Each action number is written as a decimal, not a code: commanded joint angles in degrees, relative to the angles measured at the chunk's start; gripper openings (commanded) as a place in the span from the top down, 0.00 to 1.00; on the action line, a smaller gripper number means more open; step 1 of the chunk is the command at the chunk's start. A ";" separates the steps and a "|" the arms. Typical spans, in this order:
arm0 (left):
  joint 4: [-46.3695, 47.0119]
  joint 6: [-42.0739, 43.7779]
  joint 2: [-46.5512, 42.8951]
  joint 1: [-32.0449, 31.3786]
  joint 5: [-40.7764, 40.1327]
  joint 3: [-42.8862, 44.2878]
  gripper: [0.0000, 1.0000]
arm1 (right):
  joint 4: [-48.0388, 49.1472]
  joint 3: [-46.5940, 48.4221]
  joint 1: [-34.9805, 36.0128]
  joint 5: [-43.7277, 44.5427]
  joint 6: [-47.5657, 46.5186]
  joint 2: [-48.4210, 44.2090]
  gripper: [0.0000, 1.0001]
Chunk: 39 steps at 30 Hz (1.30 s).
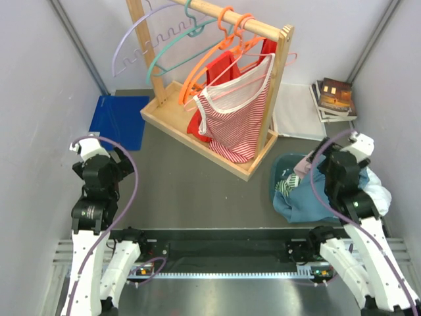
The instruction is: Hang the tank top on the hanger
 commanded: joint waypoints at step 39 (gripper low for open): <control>15.17 -2.86 22.04 -0.86 12.91 -3.58 0.01 | -9.32 15.34 -18.24 -10.14 2.44 30.90 0.66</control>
